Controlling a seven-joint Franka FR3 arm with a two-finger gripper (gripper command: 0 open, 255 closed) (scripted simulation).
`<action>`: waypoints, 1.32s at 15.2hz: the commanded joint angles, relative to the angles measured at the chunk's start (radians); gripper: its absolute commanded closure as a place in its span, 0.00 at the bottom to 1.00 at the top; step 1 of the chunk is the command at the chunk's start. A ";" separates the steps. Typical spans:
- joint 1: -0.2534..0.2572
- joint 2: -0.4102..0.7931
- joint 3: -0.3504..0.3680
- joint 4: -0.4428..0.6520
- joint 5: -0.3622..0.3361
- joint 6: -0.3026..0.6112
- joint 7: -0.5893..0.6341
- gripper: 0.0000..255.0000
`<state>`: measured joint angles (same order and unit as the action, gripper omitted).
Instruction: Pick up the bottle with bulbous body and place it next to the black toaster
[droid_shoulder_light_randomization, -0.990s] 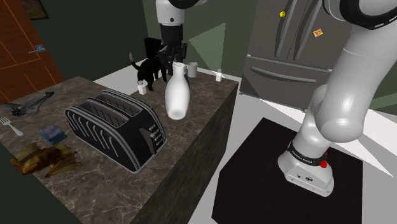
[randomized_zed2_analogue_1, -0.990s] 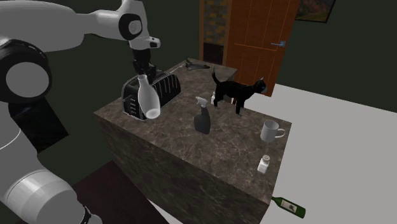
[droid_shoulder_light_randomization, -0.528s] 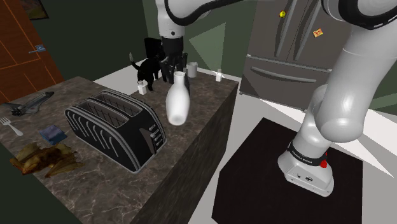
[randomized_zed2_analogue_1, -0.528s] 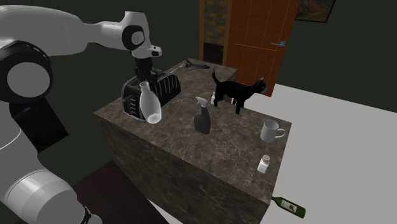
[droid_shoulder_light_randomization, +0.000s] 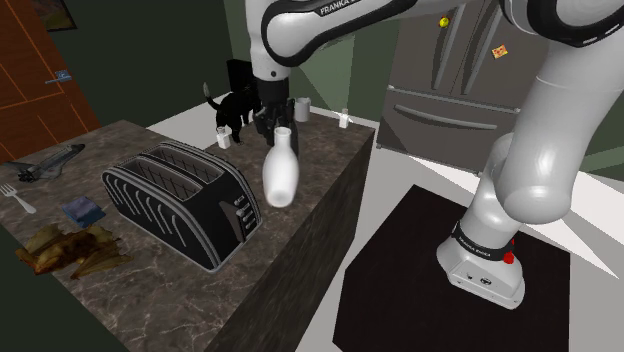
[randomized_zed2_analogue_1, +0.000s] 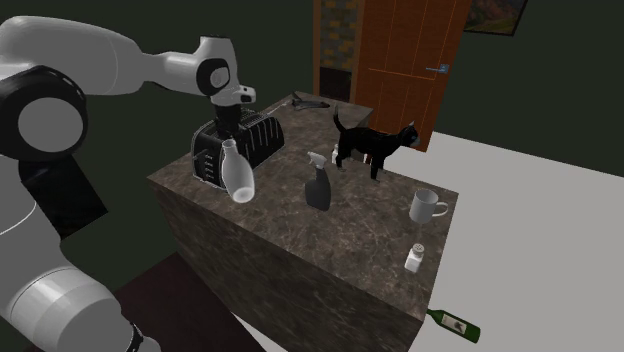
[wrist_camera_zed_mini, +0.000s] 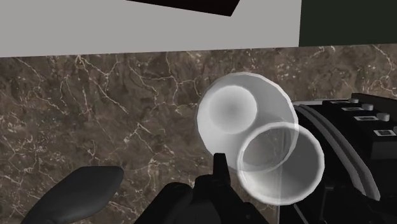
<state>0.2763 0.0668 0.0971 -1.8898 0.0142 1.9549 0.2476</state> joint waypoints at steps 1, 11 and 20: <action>0.000 0.004 0.000 -0.022 0.000 0.027 0.000 1.00; 0.000 0.015 0.000 -0.051 -0.001 0.067 0.000 1.00; -0.001 -0.008 -0.001 0.022 0.001 -0.029 -0.001 0.00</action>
<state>0.2764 0.0654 0.0972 -1.8870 0.0139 1.9530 0.2480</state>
